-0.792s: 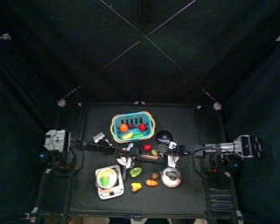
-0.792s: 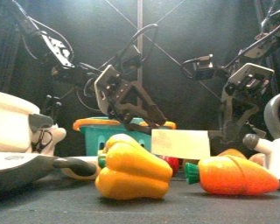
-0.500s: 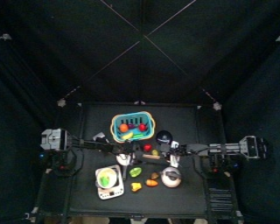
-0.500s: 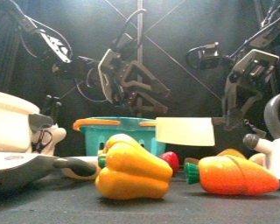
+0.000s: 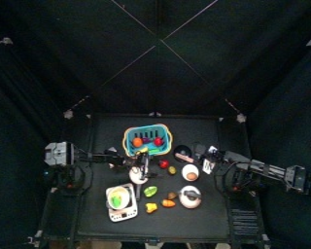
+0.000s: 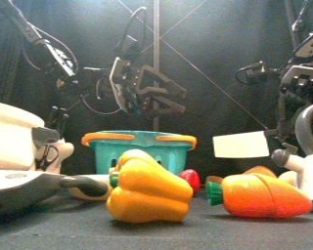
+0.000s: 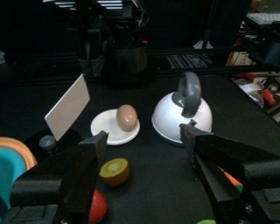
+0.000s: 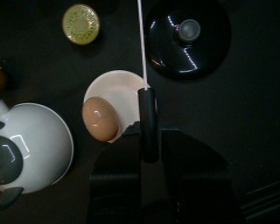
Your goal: Drop cleaver on plate
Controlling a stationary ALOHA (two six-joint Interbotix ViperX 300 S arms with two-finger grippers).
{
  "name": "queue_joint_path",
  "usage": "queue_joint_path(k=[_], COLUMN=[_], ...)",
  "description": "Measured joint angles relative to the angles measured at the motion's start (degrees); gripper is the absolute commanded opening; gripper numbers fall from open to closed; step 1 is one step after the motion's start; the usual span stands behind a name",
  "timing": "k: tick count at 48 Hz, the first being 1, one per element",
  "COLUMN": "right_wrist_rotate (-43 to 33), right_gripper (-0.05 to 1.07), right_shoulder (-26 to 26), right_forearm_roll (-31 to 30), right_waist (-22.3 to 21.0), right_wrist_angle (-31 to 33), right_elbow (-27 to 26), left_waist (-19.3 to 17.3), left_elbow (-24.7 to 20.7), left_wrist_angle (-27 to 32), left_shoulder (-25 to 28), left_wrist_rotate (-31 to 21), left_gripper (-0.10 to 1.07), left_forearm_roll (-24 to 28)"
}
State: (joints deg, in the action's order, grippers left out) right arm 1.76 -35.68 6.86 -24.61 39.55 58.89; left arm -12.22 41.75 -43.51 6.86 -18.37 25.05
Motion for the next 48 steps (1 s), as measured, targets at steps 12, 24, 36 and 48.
queue_joint_path(k=[12,24,36,48], right_wrist_rotate=[0.09,-0.35,-0.44,-0.44], right_gripper=[0.44,0.82,0.88,0.88], right_shoulder=[8.79,10.72,10.63,10.55], right_forearm_roll=[0.97,1.05,0.0,-2.55], right_waist=[0.09,-0.18,-0.35,0.97], right_wrist_angle=[-4.66,-5.54,-5.8,-9.76], right_elbow=[0.09,-0.97,-1.05,-2.64], left_waist=[-0.09,-0.09,-0.7,-1.41], left_elbow=[0.53,0.97,1.49,3.34], left_wrist_angle=[0.0,0.0,-0.18,-1.41], left_shoulder=[0.0,0.0,-1.58,-2.9], left_wrist_rotate=[0.0,0.0,0.0,0.0], left_gripper=[0.99,0.99,0.99,0.99], left_forearm_roll=[-0.35,-0.44,-0.62,-2.37])
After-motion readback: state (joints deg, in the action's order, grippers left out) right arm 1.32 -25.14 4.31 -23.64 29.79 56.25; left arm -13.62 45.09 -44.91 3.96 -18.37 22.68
